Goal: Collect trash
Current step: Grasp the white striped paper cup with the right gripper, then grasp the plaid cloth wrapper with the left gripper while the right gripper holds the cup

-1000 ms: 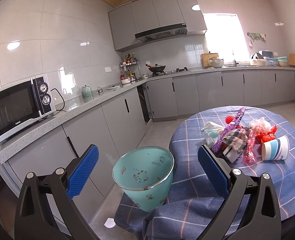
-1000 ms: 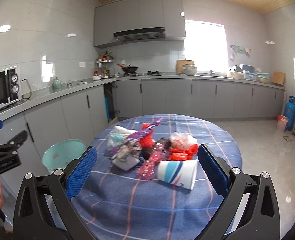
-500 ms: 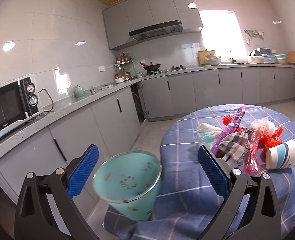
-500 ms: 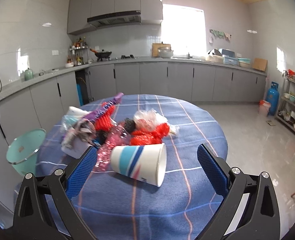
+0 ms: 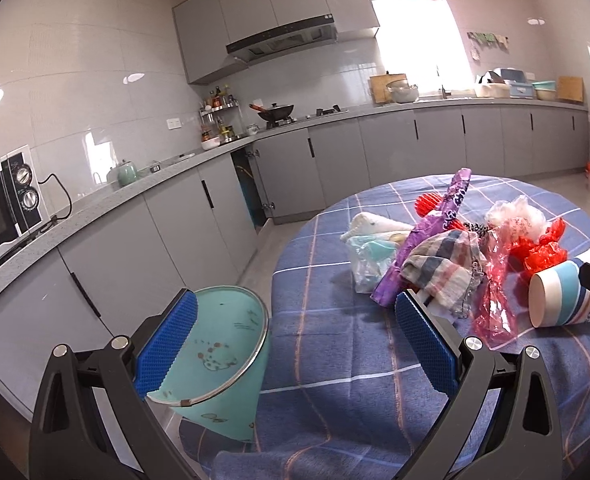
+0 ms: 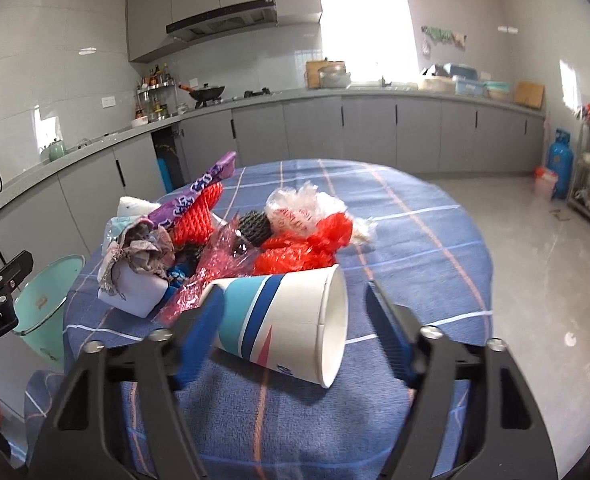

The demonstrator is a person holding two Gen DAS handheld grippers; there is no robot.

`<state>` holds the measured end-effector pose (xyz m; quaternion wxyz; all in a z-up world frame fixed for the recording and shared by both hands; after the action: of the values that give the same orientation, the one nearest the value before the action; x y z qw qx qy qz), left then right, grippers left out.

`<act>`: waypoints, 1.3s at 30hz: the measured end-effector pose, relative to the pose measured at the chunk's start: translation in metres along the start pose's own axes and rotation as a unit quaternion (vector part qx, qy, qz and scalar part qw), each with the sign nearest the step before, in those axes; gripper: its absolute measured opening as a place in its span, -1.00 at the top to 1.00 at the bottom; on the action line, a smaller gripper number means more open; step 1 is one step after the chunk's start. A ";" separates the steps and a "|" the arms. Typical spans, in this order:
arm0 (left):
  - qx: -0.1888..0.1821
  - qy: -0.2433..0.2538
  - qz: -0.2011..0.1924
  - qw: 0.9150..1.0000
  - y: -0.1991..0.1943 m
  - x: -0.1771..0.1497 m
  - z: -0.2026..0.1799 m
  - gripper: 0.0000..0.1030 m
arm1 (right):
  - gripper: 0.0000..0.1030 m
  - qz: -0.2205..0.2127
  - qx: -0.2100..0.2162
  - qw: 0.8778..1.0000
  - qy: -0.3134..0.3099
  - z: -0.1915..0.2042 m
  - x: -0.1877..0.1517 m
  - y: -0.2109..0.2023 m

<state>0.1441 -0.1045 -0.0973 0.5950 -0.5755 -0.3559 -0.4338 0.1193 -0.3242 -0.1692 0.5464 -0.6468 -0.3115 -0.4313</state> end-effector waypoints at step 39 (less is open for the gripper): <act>-0.111 0.016 0.070 0.991 0.071 0.007 -0.088 -0.33 | 0.92 -0.113 0.042 0.992 -0.036 0.014 0.033 0.006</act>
<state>0.2063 -0.1958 -0.1247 0.5621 -0.6544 -0.2550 -0.4367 0.1417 -0.3136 -0.1423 0.5090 -0.5993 -0.4197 -0.4534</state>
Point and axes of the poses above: each gripper's, at about its wrist camera, not at the fingertips, and y roughly the way its jaws point, z to its left, x to its top, the point moved 4 cm from there along y, roughly the way its jaws point, and after that the axes turned 11 degrees about -y, right-handed, at the moved point
